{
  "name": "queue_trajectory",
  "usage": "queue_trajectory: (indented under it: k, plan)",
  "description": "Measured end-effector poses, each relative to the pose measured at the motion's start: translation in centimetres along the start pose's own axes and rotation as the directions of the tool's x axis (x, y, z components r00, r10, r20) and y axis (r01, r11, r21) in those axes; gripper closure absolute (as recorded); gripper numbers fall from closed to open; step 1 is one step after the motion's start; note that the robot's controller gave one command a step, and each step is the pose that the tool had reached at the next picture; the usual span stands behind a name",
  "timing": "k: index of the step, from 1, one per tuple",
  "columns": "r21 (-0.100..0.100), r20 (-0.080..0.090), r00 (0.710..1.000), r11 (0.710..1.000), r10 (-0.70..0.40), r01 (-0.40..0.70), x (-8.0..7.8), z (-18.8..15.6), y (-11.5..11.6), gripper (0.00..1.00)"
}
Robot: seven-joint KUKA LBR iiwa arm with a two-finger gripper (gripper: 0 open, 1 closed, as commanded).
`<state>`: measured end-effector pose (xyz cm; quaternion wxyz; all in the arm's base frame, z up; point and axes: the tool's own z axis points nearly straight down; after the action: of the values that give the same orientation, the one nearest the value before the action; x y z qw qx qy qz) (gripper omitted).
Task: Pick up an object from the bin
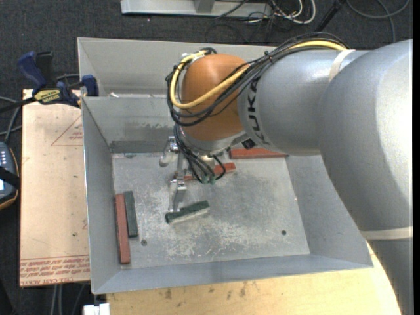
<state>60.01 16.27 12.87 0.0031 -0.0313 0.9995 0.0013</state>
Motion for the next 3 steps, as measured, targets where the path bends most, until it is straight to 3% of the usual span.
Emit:
queue_trajectory:
  k: [1,2,3]
  plan:
    - [0.002,-0.011,0.995,0.995,-0.102,0.102,-1.5,2.3,-1.7,0.0]
    - [-0.016,0.037,0.998,0.998,0.058,-0.057,5.8,4.4,-5.7,1.0]
    - [-0.016,0.037,0.998,0.998,0.058,-0.058,5.8,4.4,-5.7,0.0]
